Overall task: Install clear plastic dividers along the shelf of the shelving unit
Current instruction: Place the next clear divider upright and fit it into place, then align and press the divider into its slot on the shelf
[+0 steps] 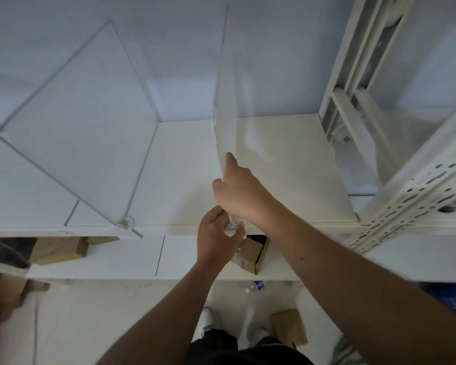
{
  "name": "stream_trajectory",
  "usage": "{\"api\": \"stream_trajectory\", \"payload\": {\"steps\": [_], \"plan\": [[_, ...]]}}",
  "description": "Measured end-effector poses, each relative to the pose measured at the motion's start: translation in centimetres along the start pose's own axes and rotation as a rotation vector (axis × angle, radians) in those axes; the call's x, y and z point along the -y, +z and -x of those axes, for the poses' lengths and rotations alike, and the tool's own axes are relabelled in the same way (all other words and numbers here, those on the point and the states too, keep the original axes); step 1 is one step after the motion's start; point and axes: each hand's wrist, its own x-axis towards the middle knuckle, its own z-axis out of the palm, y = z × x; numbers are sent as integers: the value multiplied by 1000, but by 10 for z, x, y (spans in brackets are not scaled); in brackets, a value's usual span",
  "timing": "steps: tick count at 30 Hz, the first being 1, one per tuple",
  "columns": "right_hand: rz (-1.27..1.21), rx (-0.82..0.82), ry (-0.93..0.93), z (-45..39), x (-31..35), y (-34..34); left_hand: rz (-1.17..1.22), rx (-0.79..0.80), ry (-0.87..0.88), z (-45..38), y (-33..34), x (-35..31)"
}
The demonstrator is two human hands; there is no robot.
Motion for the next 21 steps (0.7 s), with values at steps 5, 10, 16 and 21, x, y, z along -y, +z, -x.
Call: {"api": "stream_trajectory", "payload": {"steps": [5, 10, 16, 21], "plan": [[21, -20, -7, -3, -4, 3, -43, 13, 17, -1, -1, -2], [84, -2, -8, -7, -3, 3, -165, 268, -16, -17, -21, -10], [10, -2, 39, 1, 5, -1, -325, 712, -23, -52, -66, -15], [-87, -57, 174, 18, -6, 10, -432, 767, 87, -47, -110, -1]]}}
